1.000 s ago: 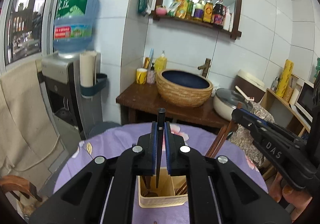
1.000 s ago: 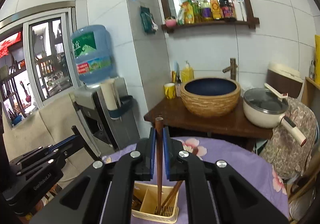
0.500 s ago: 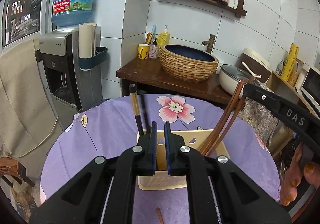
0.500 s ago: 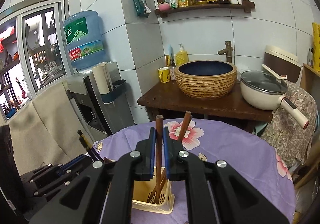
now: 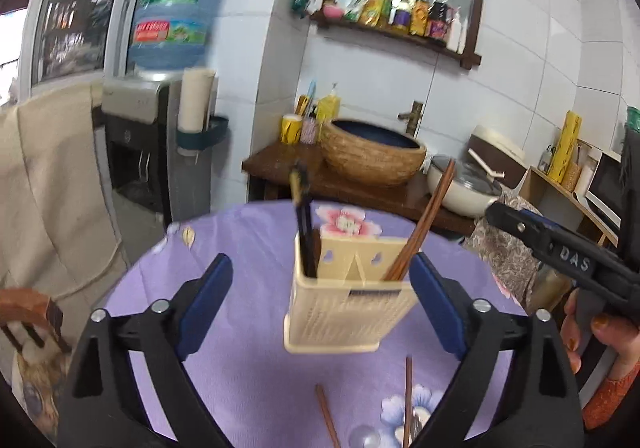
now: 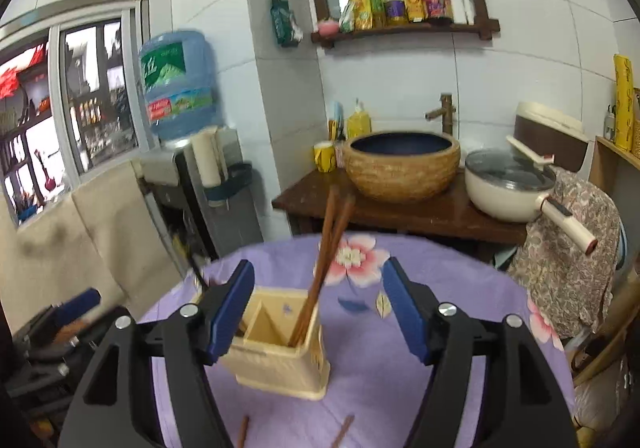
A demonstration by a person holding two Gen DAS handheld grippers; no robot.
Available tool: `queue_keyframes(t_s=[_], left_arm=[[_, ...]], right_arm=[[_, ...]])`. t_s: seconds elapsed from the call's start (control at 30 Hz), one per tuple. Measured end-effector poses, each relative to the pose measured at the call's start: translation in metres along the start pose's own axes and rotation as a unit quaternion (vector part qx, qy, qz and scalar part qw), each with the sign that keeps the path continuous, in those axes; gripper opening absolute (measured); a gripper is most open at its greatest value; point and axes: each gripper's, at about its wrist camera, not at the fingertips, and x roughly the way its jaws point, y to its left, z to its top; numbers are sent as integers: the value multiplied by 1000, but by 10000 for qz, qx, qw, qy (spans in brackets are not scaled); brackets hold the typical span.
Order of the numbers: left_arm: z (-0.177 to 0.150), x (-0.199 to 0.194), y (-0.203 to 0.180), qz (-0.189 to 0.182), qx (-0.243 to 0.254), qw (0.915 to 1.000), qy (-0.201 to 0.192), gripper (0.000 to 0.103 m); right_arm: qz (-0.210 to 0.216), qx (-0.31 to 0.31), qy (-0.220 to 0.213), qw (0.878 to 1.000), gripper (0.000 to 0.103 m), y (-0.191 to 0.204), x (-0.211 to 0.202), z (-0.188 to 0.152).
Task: Organize utensils
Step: 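Move both tools back down to the utensils on the cloth, then grasp a brown chopstick with the left tool while the right tool grasps the metal spoon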
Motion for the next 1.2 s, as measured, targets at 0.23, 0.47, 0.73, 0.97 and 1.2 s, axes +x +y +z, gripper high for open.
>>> queue_keyframes(t_s=[0.23, 0.47, 0.73, 0.97, 1.2], left_arm=[[-76, 7, 8, 568, 240, 9951, 771, 91], [-139, 24, 14, 846, 340, 9866, 1355, 90], [-164, 26, 15, 789, 313, 9838, 1579, 90], [-162, 22, 13, 637, 245, 9854, 1559, 90], [-164, 27, 13, 640, 292, 9835, 1667, 90]], right_arm=[[-315, -483, 984, 9935, 66, 11, 1, -95], [-368, -263, 1936, 9800, 49, 14, 10, -178], [-521, -208, 2372, 9698, 45, 26, 11, -215], [-664, -432, 2346, 9689, 43, 28, 15, -218], [-710, -111, 2358, 9691, 39, 0, 29, -207]])
